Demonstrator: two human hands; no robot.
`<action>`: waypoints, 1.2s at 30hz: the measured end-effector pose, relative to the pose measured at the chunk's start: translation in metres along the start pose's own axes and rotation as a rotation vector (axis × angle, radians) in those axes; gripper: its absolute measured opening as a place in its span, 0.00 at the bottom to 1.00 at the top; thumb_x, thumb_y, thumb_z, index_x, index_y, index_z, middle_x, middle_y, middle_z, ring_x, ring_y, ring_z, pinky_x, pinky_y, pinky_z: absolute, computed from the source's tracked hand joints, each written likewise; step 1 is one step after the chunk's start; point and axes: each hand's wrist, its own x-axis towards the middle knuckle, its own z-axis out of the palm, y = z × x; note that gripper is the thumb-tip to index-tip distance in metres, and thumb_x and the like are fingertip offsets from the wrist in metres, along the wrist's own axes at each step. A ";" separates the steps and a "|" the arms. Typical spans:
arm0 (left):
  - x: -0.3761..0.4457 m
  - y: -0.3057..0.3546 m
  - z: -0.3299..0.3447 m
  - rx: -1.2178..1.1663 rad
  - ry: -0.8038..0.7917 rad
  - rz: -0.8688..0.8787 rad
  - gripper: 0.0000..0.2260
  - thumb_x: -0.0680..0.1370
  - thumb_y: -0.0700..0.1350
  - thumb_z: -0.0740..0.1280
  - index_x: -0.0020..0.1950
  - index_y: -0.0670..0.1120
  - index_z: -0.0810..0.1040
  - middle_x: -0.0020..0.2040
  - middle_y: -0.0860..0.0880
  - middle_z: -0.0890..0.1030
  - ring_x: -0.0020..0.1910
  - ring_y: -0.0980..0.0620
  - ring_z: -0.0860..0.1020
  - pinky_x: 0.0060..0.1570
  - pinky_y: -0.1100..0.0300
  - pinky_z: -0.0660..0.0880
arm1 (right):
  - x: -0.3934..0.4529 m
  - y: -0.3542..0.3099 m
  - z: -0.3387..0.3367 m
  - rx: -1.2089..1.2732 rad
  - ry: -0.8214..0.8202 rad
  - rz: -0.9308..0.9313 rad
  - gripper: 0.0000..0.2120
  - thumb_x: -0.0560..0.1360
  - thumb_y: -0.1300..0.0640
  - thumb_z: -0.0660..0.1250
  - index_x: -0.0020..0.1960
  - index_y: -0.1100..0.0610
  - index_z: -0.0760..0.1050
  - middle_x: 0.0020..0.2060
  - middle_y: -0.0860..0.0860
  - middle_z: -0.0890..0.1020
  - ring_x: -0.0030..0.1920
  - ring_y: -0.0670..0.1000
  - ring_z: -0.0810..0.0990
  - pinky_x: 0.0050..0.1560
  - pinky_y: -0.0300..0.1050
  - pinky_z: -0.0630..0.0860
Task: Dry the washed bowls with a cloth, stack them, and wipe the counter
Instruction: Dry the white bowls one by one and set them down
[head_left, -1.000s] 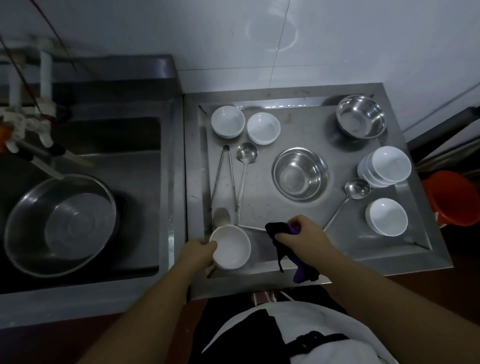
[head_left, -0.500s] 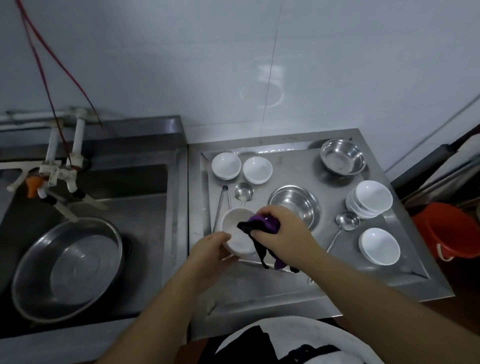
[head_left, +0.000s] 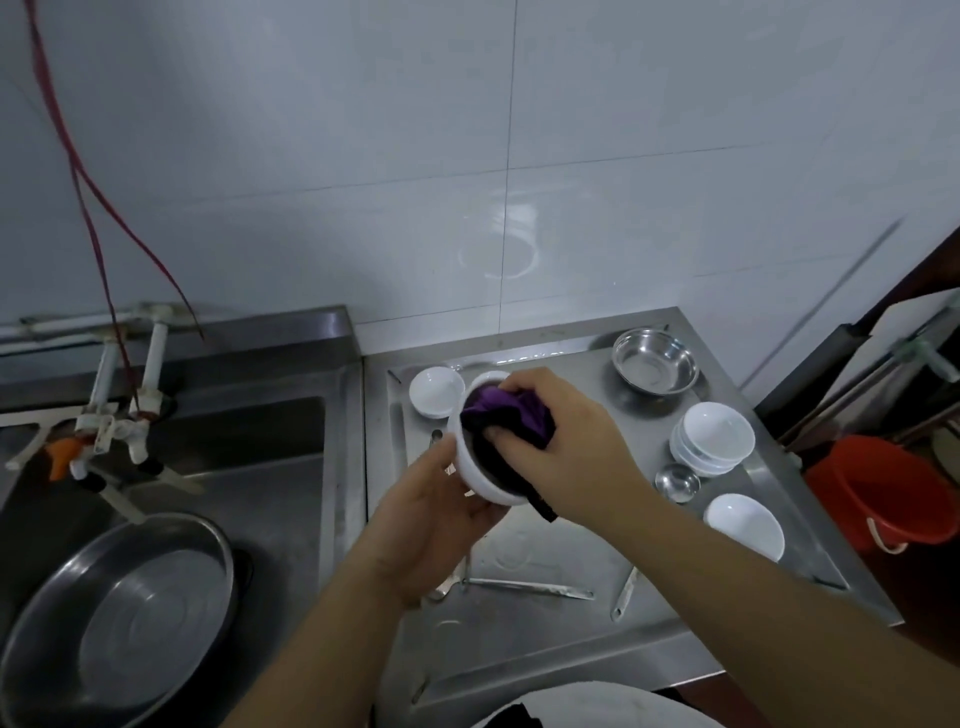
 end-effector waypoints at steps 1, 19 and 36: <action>0.000 -0.001 0.002 0.030 -0.007 -0.006 0.28 0.83 0.59 0.65 0.79 0.44 0.72 0.76 0.36 0.73 0.73 0.37 0.75 0.73 0.43 0.72 | 0.000 -0.004 -0.003 0.018 -0.005 0.007 0.18 0.74 0.50 0.77 0.61 0.42 0.77 0.49 0.35 0.81 0.52 0.37 0.79 0.50 0.26 0.71; -0.015 0.017 0.025 -0.013 -0.127 0.098 0.43 0.71 0.68 0.76 0.80 0.48 0.69 0.77 0.36 0.73 0.75 0.34 0.73 0.66 0.38 0.77 | 0.014 -0.043 -0.022 -0.531 -0.120 -0.549 0.17 0.74 0.64 0.74 0.61 0.56 0.86 0.62 0.52 0.85 0.52 0.59 0.82 0.53 0.54 0.81; -0.026 0.023 0.023 0.150 -0.310 0.214 0.44 0.75 0.66 0.73 0.79 0.37 0.68 0.72 0.31 0.74 0.72 0.34 0.74 0.69 0.46 0.76 | 0.004 -0.083 -0.038 0.876 -0.513 0.597 0.05 0.77 0.65 0.73 0.52 0.60 0.87 0.46 0.59 0.88 0.46 0.55 0.87 0.48 0.45 0.84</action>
